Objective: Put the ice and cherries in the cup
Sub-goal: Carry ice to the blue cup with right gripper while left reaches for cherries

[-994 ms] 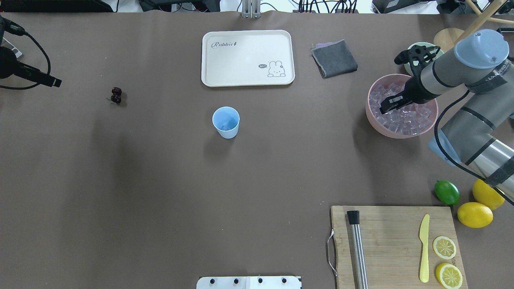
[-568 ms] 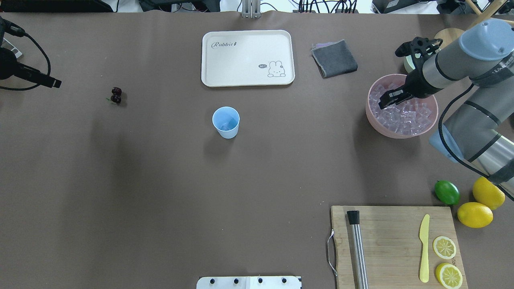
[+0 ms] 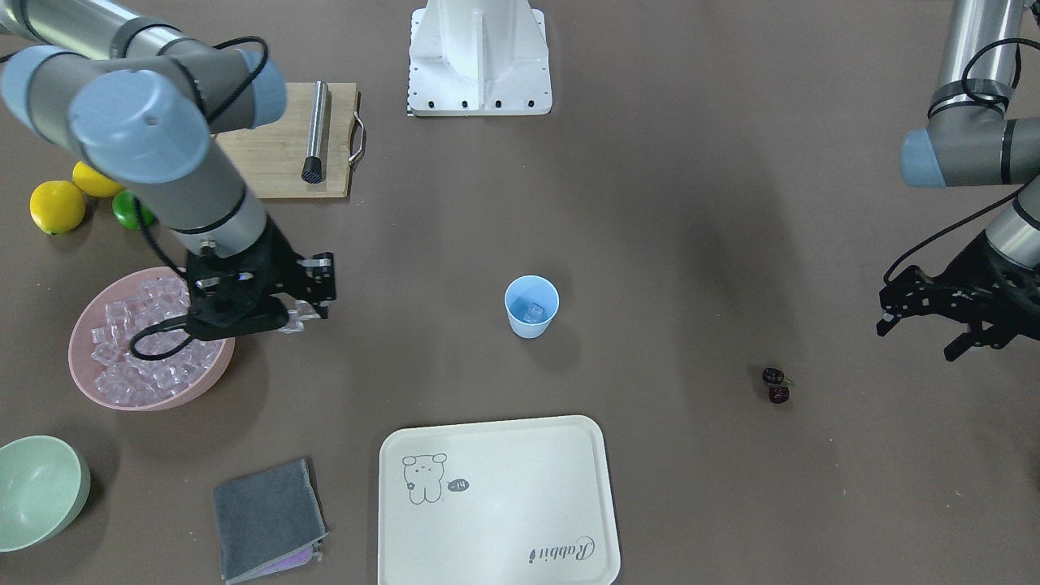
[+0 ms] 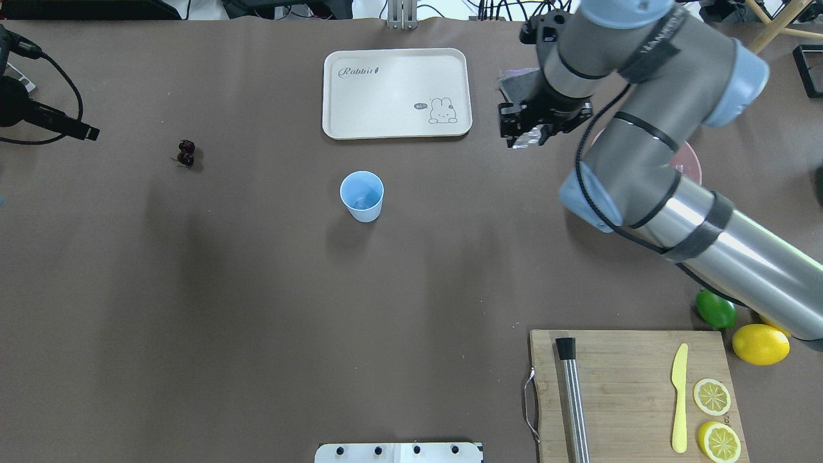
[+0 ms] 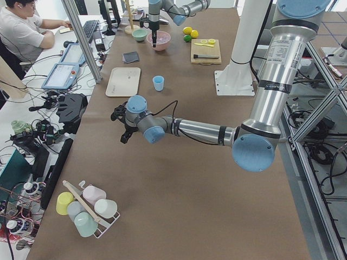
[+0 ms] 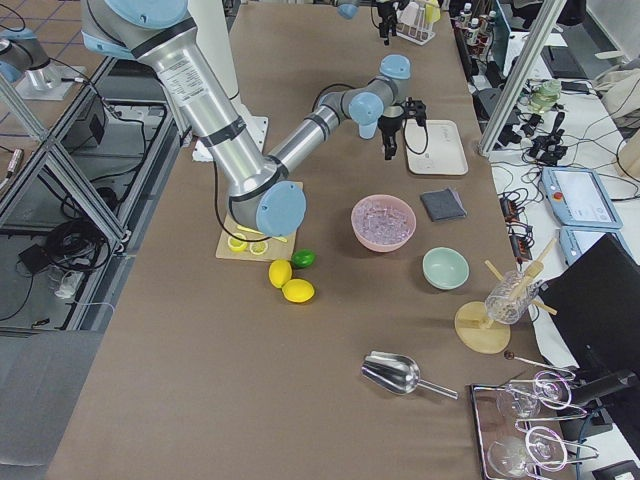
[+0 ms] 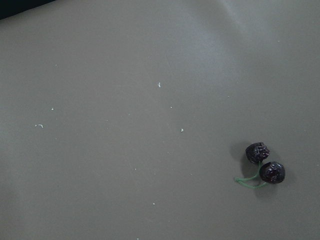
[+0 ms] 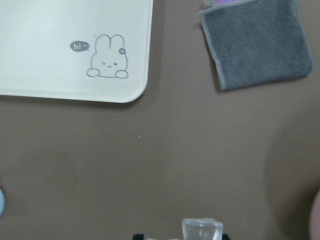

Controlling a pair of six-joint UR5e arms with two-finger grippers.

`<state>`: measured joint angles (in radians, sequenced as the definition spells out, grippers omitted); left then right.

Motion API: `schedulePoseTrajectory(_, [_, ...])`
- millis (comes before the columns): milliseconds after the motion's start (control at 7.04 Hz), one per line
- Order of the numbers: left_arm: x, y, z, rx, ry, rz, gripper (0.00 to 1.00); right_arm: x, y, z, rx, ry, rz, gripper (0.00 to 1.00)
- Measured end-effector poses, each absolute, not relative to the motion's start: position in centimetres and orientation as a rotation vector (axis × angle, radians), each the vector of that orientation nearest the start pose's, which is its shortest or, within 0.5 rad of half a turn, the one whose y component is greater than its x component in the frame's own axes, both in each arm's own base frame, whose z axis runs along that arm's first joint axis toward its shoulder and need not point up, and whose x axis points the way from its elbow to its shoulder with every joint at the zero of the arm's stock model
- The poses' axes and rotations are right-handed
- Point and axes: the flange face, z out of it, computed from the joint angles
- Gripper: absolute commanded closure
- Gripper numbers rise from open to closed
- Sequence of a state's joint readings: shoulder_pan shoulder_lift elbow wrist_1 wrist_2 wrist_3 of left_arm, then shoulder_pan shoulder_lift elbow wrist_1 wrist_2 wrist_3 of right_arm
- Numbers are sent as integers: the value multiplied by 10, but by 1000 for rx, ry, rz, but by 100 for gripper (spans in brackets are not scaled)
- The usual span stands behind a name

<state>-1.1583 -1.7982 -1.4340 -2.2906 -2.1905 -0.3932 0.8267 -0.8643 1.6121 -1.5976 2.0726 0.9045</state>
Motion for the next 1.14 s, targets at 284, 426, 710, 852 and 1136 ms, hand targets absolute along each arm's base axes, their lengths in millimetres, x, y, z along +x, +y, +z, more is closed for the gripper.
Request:
schedulePoseTrajectory(284, [198,-607,522,479,848,282,3,-478,-548,146,126,-858,69,100])
schedulePoseTrajectory(426, [212,-611,517,470,857,283,3,-507,-527,117,131,-872,113,100])
schedulePoseTrajectory(710, [249,-608,505,462,856,275,3,-549,-493,85,148,-881,150,100])
schedulePoseTrajectory(852, [270,-602,502,462,846,272,3,-563,-484,81,156,-871,161,100])
schedulePoseTrajectory(1136, [302,-588,498,455,856,261,3,-581,-479,78,160,-854,180,100])
